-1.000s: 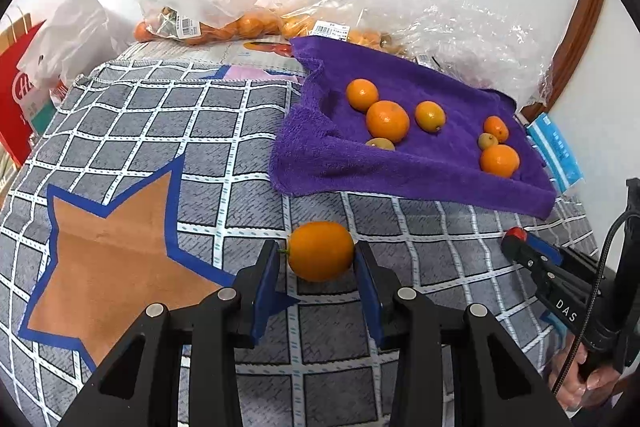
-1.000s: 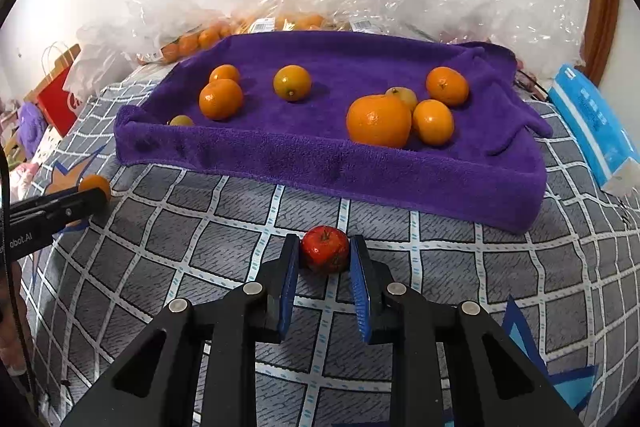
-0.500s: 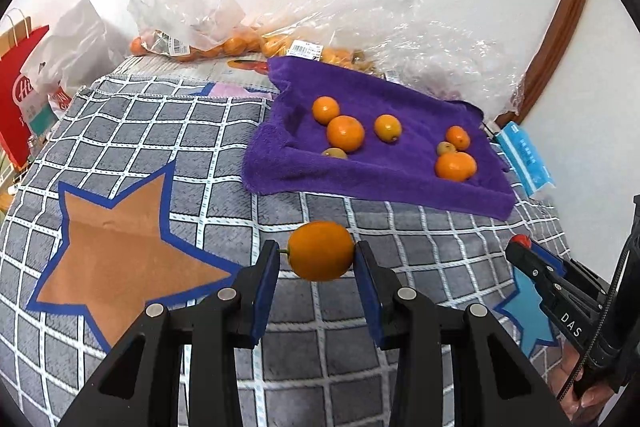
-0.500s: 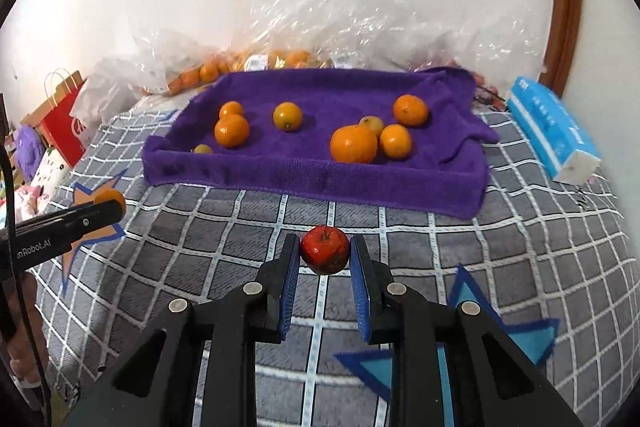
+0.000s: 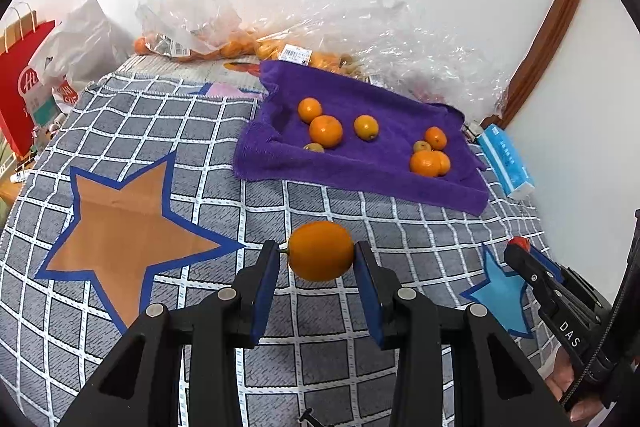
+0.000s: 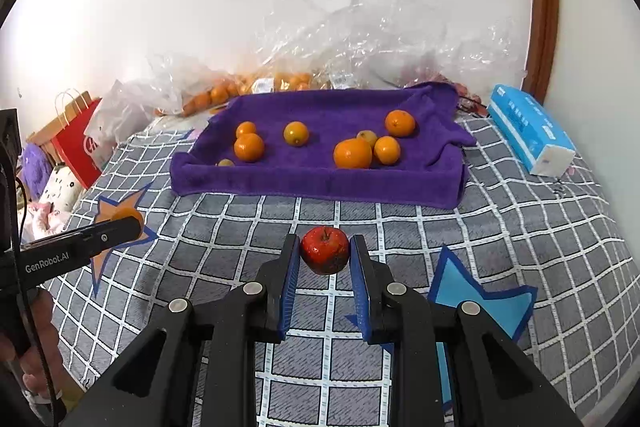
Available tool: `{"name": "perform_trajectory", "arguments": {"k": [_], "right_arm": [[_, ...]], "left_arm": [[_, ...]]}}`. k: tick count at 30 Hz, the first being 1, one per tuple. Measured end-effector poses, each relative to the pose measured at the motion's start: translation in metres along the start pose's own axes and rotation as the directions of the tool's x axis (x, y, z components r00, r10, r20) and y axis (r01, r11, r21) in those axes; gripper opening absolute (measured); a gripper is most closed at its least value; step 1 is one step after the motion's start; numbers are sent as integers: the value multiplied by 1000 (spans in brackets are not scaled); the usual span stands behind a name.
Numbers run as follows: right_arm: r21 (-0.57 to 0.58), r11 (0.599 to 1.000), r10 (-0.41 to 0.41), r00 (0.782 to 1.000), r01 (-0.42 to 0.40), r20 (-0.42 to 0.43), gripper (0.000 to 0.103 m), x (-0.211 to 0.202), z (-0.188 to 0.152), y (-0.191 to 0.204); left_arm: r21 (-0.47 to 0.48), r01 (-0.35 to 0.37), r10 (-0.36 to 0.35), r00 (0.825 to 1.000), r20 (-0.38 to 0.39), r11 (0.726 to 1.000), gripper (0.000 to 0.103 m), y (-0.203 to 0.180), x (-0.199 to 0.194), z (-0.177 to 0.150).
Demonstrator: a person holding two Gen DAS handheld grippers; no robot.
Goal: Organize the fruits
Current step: 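Lift the red apple and orange and carry them over the purple towel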
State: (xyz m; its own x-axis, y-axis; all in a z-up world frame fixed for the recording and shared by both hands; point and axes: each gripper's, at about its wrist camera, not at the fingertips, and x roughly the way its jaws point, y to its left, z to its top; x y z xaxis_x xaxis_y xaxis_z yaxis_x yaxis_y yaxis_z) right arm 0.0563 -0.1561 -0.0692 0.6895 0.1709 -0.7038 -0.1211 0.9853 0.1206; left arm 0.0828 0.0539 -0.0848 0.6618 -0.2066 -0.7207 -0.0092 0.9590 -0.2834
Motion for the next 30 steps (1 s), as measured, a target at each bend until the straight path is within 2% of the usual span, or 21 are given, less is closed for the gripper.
{"name": "perform_trajectory", "arguments": {"k": [11, 20, 24, 30], "right_arm": [[39, 999, -20, 999, 19, 27, 25, -19, 10, -4], [73, 997, -38, 999, 35, 33, 25, -15, 26, -13], [88, 995, -46, 998, 43, 34, 25, -14, 35, -17], [93, 994, -59, 998, 56, 29, 25, -12, 46, -20]], "left_arm": [[16, 3, -3, 1000, -13, 1000, 36, -8, -5, 8], [30, 21, -21, 1000, -7, 999, 36, -15, -1, 26], [56, 6, -6, 1000, 1, 998, 36, -21, 4, 33], [69, 29, -29, 1000, -6, 997, 36, -27, 8, 41]]}}
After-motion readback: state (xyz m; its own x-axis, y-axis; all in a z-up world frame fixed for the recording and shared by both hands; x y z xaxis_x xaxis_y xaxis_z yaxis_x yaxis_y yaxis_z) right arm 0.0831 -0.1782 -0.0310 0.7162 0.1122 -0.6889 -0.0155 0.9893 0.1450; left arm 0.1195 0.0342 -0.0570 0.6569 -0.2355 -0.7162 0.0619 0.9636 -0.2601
